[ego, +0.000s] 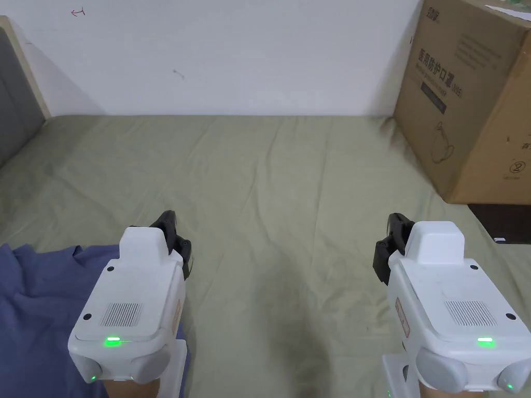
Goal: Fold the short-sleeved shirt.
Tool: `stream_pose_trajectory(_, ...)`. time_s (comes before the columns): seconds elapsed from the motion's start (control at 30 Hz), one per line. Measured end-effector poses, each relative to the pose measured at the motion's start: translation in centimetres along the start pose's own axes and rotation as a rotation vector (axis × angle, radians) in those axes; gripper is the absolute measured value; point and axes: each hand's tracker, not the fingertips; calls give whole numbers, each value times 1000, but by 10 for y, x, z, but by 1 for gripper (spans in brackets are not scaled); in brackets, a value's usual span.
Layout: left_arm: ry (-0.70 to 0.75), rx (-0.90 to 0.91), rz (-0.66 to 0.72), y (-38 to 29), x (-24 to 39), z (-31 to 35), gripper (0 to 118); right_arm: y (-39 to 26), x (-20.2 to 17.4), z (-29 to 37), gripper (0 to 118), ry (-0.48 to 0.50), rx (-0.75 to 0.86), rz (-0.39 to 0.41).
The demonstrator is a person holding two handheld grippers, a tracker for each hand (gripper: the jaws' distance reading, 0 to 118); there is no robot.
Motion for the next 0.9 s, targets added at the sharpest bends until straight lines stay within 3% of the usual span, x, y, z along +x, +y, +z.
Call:
stream_pose_trajectory(0.27,136,0,5,0,-54,16,0,8,-34,-14,0,111,22,9)
stream_pose_trajectory(0.57,381,-6,-22,4,-147,65,0,18,-124,-29,0,338,46,11)
stream_pose_trajectory(0.9,556,-41,-26,-1,-215,120,0,19,-206,-28,0,516,42,21)
